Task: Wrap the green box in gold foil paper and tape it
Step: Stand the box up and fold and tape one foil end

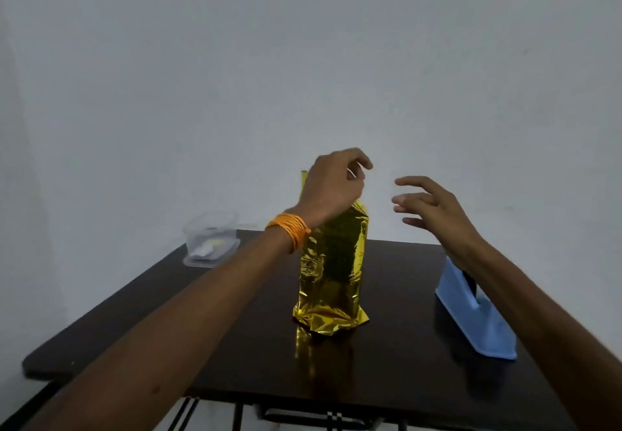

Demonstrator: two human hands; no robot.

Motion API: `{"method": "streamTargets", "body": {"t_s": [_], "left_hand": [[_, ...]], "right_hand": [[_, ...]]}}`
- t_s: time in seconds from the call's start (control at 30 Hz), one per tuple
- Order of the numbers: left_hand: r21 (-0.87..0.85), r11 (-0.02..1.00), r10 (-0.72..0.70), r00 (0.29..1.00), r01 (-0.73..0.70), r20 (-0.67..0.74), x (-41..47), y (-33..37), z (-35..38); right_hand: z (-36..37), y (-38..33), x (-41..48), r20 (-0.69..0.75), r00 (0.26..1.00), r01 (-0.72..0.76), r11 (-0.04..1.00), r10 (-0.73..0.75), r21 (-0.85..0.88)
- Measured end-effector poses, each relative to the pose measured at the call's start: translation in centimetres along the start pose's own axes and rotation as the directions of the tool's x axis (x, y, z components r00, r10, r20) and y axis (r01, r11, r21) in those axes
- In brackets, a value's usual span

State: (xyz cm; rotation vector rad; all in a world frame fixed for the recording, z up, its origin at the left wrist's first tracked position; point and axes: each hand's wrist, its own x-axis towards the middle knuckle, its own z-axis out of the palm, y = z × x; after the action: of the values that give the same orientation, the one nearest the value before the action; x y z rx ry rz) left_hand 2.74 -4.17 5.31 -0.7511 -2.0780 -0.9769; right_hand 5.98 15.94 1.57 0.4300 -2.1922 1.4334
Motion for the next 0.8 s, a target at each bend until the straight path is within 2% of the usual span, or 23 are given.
{"method": "streamTargets", "body": {"t_s": [0.07,0.17,0.27,0.37,0.5,0.67,0.73,0.8], "left_hand": [[0.056,0.998,-0.027,0.998,0.024,0.051,1.0,-1.4,-2.3],[0.171,0.985,-0.057,0.978,0.022,0.202,2.2,-3.2,-4.8],[0.230,0.973,-0.083,0.920,-0.008,0.383,2.8,-4.4,-6.1],[0.328,0.940,-0.070,0.889,-0.093,0.453,3.2,-5.2,-6.3],[0.294,0.950,-0.022,0.913,-0.108,0.407,3.9,-5.6,-5.5],[0.061,0.997,0.021,0.938,-0.044,0.345,4.1,-5.4,-5.2],[-0.077,0.996,-0.015,0.972,0.034,0.234,3.5,-5.9,-5.2],[-0.288,0.951,-0.108,0.993,0.117,0.044,2.8,-7.0,-5.0]], "right_hand": [[2.2,-0.4,1.5,0.076,0.997,0.034,0.999,-0.031,-0.031],[4.8,-0.2,3.4,0.153,0.988,0.042,0.997,-0.031,-0.070],[6.2,0.1,4.5,0.177,0.984,0.045,0.995,-0.029,-0.091],[6.8,0.1,4.7,0.178,0.983,0.056,0.992,-0.036,-0.111],[6.8,1.0,4.9,0.153,0.988,0.001,0.998,0.009,-0.065],[6.4,1.4,4.7,0.139,0.990,0.006,0.999,0.001,-0.050],[6.5,1.3,4.6,0.151,0.989,0.009,0.999,-0.002,-0.052],[6.7,1.1,4.5,0.152,0.988,0.014,0.998,-0.005,-0.060]]}}
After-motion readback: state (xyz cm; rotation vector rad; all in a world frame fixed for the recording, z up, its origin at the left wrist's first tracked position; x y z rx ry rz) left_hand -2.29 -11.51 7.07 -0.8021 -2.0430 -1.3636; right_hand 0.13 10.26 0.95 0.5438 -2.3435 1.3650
